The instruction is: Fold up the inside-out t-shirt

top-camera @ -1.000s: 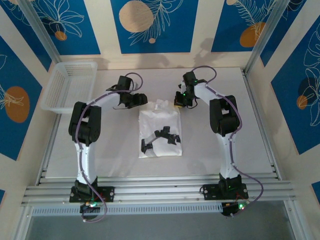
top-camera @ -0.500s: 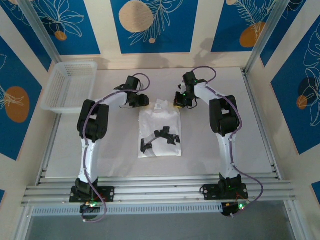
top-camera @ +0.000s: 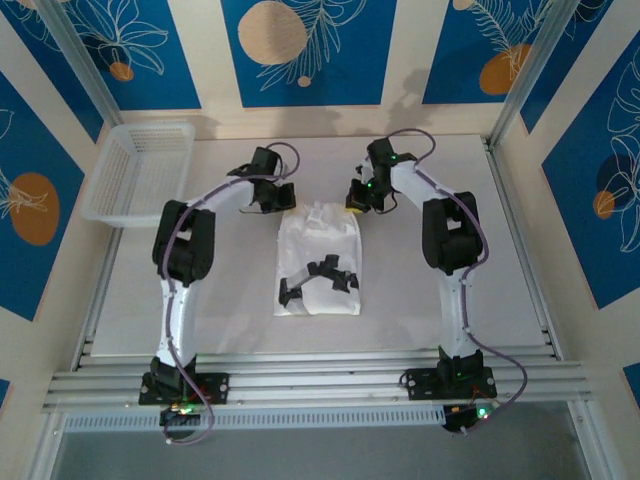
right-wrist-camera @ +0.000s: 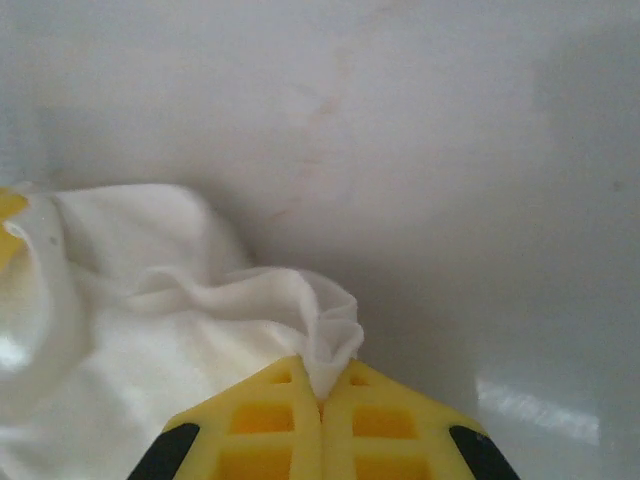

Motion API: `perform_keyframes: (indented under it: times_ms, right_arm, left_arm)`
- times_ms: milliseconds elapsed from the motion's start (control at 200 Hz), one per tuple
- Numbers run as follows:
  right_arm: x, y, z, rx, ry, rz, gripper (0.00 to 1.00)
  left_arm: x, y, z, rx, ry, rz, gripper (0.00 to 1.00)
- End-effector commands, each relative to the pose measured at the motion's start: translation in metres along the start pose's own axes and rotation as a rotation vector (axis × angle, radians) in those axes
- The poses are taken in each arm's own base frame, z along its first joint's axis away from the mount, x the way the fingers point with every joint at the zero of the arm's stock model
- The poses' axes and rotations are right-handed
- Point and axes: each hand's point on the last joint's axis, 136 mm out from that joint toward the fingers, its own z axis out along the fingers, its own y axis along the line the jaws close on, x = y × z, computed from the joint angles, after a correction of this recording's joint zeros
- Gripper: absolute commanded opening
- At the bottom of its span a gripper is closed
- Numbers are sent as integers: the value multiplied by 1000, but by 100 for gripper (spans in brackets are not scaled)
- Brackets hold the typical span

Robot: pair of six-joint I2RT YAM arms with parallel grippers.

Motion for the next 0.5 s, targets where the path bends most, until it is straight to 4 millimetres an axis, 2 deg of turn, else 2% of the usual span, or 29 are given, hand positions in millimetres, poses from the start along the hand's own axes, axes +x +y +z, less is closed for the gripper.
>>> perform_keyframes:
  times_ms: [0, 70, 140, 205, 240, 280, 340, 420, 495]
  right_arm:
    - [-25, 91, -116, -189, -190, -120, 0]
    - [-27, 121, -161, -238, -265, -172, 0]
    - [-20, 143, -195, -265, -322, -210, 0]
    - [-9, 158, -217, -298, -362, -239, 0]
    - [-2, 163, -221, -313, -374, -253, 0]
    - [7, 166, -222, -328, -386, -269, 0]
    - [24, 162, -210, -336, -384, -276, 0]
    - [54, 141, -174, -330, -341, -255, 0]
    - [89, 109, -131, -331, -261, -174, 0]
  left_arm:
    - [-59, -64, -129, 225, -220, 6, 0]
    - [-67, -86, -179, 321, -296, 35, 0]
    - [-59, -102, -216, 374, -341, 66, 0]
    - [-43, -101, -232, 376, -361, 64, 0]
    - [-34, -96, -237, 367, -374, 60, 0]
    - [-21, -86, -236, 334, -385, 42, 0]
    - [5, -69, -229, 302, -378, 12, 0]
    - [48, -52, -209, 309, -330, -34, 0]
    - [95, -34, -184, 289, -238, -83, 0]
